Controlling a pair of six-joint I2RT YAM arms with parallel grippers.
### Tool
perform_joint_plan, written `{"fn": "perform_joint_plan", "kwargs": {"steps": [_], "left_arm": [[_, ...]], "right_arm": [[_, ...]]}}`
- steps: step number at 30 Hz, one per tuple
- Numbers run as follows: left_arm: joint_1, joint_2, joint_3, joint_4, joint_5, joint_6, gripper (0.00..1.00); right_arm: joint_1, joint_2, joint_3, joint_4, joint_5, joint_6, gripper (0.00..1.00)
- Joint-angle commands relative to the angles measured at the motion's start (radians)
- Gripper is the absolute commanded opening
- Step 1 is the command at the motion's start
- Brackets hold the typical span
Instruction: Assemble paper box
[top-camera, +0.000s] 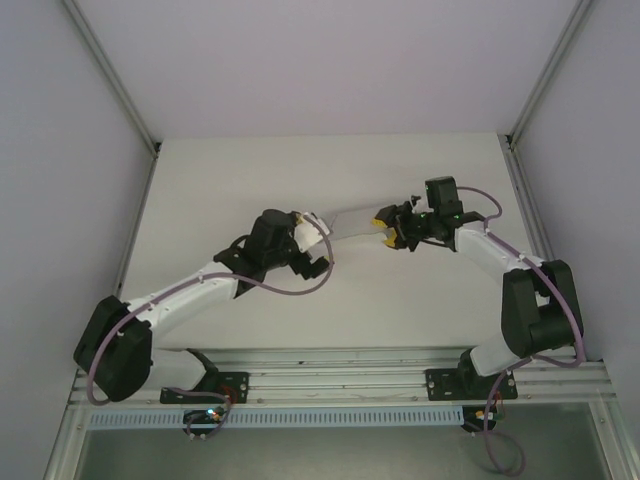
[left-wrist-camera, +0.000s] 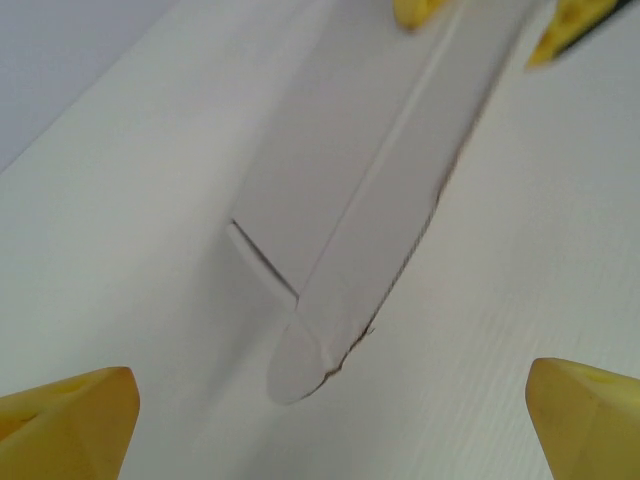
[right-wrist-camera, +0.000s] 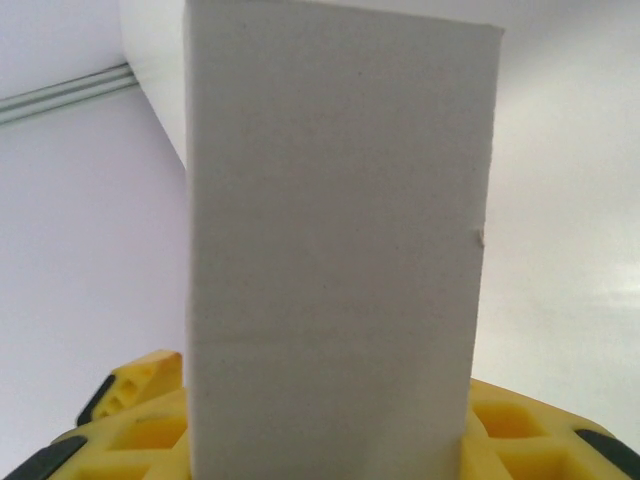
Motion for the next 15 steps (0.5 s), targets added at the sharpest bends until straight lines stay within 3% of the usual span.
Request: {"fn": "perform_joint_plan", "kwargs": {"steps": [1,5,9,15], "left_arm": [[-0.021,0.035,0.096,-0.151,-0.039,0.214,1.0],[-0.053,0.094,0.157,-0.234,-0.057,0.265,1.0],[-0.057,0.12,0.141,-0.148,-0.105,0.272,1.0],[-0.058,0.158,0.174,-0.118,-0.073,0.285,1.0]], "right_arm": [[0.003,0.01,0.001,-0.061,-0.157,0.121,0.32],[0.002,0.014,-0.003,-0.02,-0.209,0.184,0.3],[0.002,-0.007,0.016,-0.075,-0.213,0.173,0.29],[0.003,-0.043,-0.008,-0.046,-0.233,0.226,0.31]]}}
